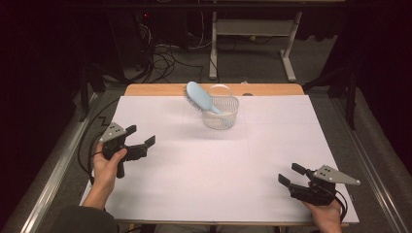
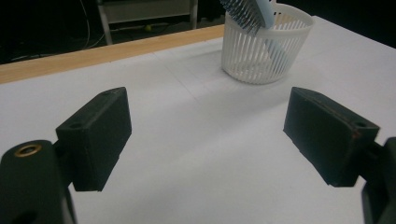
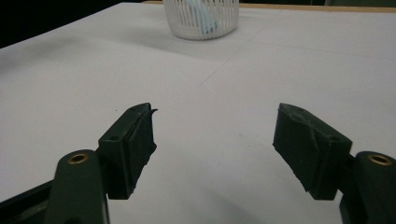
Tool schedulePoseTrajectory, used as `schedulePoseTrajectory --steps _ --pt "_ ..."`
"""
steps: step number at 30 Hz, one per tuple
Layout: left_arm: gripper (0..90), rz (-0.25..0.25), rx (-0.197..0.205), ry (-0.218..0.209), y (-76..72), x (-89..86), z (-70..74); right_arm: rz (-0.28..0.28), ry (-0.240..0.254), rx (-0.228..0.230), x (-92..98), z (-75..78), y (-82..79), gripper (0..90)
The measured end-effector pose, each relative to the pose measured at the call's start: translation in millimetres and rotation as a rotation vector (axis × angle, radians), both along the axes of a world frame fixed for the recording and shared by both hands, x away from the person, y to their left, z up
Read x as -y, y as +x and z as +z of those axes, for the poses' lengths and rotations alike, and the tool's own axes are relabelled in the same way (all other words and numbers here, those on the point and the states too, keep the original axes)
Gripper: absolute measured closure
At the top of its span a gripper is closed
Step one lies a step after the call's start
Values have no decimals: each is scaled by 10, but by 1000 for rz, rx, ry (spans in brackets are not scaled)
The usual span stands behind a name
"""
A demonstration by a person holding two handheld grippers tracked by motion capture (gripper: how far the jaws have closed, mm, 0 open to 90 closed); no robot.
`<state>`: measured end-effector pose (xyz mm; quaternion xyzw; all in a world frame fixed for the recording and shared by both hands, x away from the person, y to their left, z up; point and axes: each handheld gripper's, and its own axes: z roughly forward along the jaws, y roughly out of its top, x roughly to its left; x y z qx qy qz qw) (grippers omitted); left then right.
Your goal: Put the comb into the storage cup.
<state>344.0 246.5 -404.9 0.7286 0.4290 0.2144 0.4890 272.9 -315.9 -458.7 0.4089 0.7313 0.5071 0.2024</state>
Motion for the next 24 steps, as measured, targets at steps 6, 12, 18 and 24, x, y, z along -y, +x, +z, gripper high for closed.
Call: schedulePoseTrajectory --steps 6,12,18,24 --pt "160 5 -1 -1 -34 -25 -25 0 0 0 -2 0 1 297" --pt "161 8 0 2 -61 -38 -47 -1 0 0 -1 0 -1 297" --pt "161 17 0 -1 -91 -65 -69 0 0 0 -2 0 -1 297" --pt "161 22 2 -1 -120 -86 -89 0 -1 1 -2 0 -1 297"
